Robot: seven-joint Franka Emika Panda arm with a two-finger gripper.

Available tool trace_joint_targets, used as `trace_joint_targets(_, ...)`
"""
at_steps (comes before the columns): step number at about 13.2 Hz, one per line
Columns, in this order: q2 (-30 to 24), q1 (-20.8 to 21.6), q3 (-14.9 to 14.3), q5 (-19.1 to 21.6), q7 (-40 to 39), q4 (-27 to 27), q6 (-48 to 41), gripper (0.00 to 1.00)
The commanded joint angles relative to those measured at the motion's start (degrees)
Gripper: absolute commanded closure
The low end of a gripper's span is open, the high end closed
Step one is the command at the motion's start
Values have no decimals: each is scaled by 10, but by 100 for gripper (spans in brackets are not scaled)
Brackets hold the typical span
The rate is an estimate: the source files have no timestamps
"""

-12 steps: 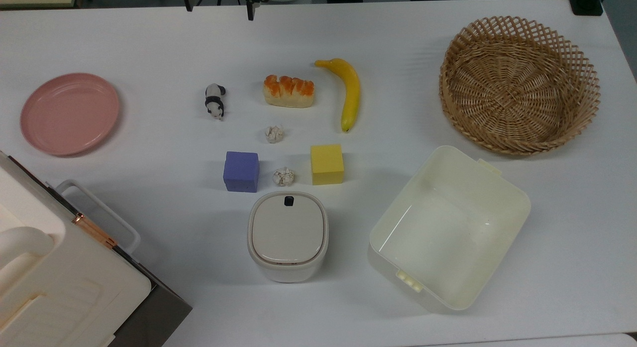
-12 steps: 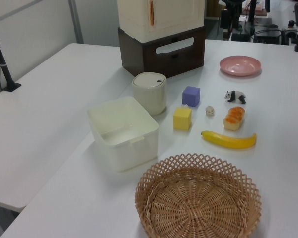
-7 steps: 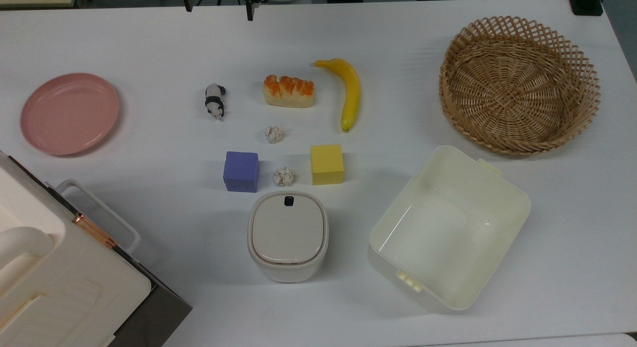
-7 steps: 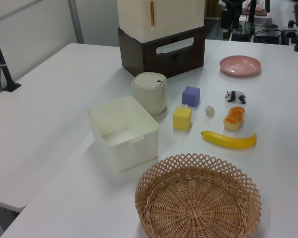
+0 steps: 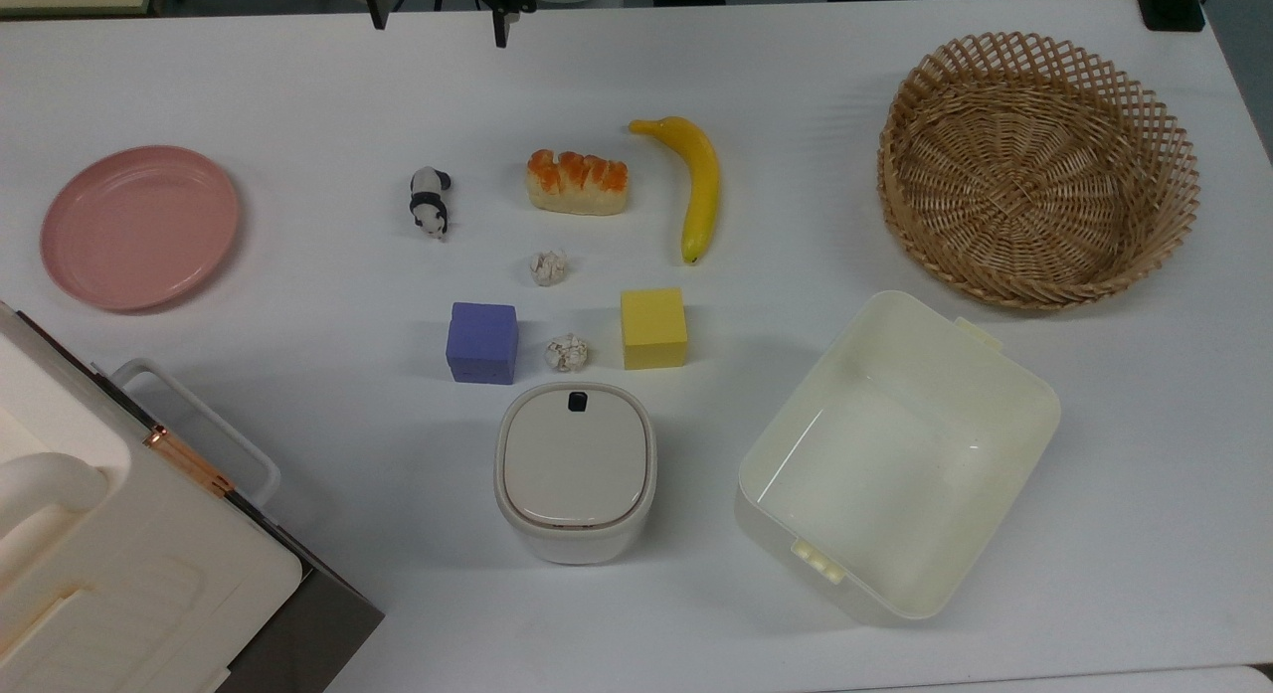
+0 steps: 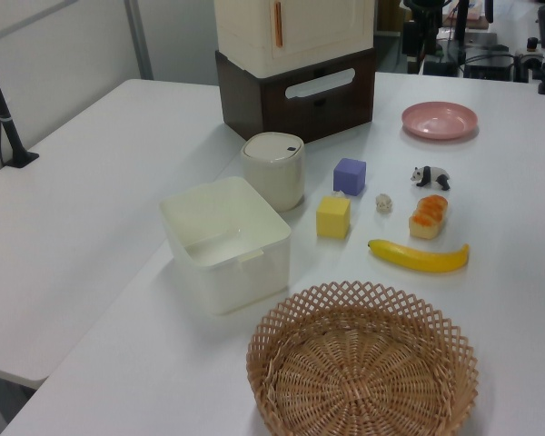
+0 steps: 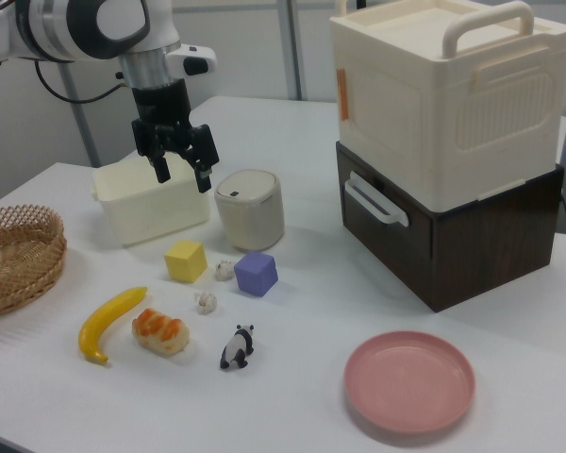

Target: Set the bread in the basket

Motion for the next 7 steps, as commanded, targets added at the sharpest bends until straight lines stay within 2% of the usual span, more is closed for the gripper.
trace_joint_targets(1, -4, 8, -3, -2, -8, -5, 3, 0)
trace_joint_targets(2, -4, 7, -3, -1, -24, -4, 4, 0)
trace_joint_targets(7, 9, 20, -3, 0, -224, -13, 2, 0)
